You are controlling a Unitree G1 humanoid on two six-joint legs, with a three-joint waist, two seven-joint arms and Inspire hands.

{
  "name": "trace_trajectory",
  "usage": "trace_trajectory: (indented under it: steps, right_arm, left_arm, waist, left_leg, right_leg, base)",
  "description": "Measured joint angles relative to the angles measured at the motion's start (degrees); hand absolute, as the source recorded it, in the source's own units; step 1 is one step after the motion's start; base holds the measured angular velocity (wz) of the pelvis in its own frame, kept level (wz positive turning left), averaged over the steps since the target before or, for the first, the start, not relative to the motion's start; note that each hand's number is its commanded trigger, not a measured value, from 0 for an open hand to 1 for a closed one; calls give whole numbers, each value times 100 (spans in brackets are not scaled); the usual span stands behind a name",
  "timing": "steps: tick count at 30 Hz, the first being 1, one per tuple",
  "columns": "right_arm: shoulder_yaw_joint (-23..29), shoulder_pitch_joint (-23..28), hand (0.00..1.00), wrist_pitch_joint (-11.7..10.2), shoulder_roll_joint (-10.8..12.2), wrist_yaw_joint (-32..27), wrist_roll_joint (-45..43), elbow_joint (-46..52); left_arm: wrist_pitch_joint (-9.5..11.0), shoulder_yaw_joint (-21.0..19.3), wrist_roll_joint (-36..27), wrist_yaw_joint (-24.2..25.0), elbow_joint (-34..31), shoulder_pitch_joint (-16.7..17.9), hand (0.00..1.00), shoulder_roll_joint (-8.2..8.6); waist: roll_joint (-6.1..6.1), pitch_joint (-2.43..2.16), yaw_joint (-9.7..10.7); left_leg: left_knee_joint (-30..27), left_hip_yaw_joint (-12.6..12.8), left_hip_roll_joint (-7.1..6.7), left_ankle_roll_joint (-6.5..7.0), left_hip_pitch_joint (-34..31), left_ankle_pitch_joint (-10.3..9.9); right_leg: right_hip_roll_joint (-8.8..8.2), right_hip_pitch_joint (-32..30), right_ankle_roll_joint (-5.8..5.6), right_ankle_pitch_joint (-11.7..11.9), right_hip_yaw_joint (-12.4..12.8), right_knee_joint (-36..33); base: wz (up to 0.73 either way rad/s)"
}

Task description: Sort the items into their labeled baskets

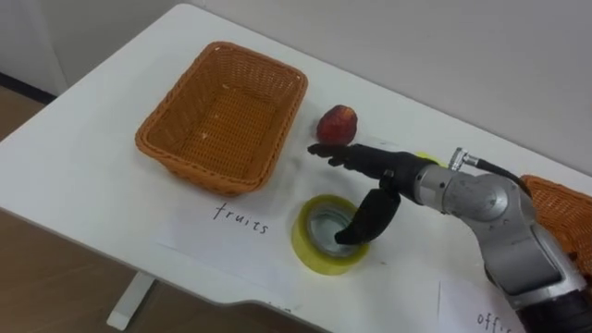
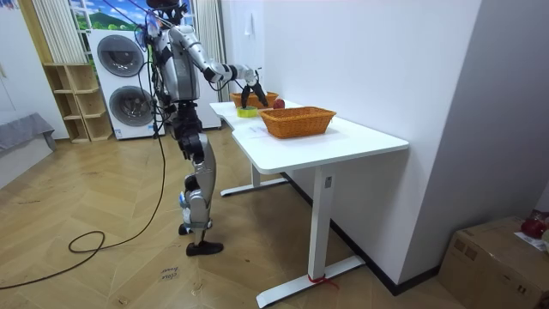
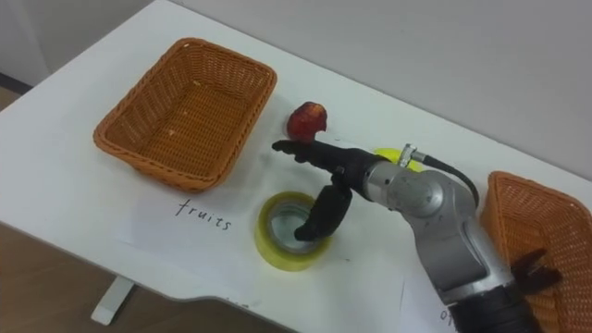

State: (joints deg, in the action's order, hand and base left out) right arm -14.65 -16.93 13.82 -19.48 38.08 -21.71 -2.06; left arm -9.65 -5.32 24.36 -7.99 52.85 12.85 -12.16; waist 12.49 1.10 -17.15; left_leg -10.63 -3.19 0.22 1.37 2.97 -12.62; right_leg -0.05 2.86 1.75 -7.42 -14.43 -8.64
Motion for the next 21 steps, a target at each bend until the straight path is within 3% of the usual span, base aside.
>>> trace_trajectory:
  steps: [7, 12, 21]
  right_arm:
    - [0, -1, 0, -2, 22, -213, -106, -21]
    - [-5, 2, 0, -3, 280, -378, -248, -182]
    - [-283, 2, 0, -3, 358, -613, -568, -458]
  left_arm:
    - [-1, 5, 1, 18, 5, 0, 0, 18]
    - [-3, 106, 0, 45, 18, -34, 0, 30]
    - [-33, 228, -8, 86, 17, -30, 0, 53]
  waist:
    - [-9, 7, -41]
    - [-48, 35, -52]
    - [-123, 19, -51]
  left_leg:
    - [-27, -21, -4, -1, -27, -1]
    - [4, -16, -4, -1, -51, -1]
    - [-80, -34, -11, -2, -138, -1]
  right_leg:
    - [3, 1, 0, 0, -7, 1]
    - [-2, -20, 0, 0, -18, 1]
    - [-8, -72, 0, 0, -82, -1]
  base:
    - [1]
    - [0]
    - [1]
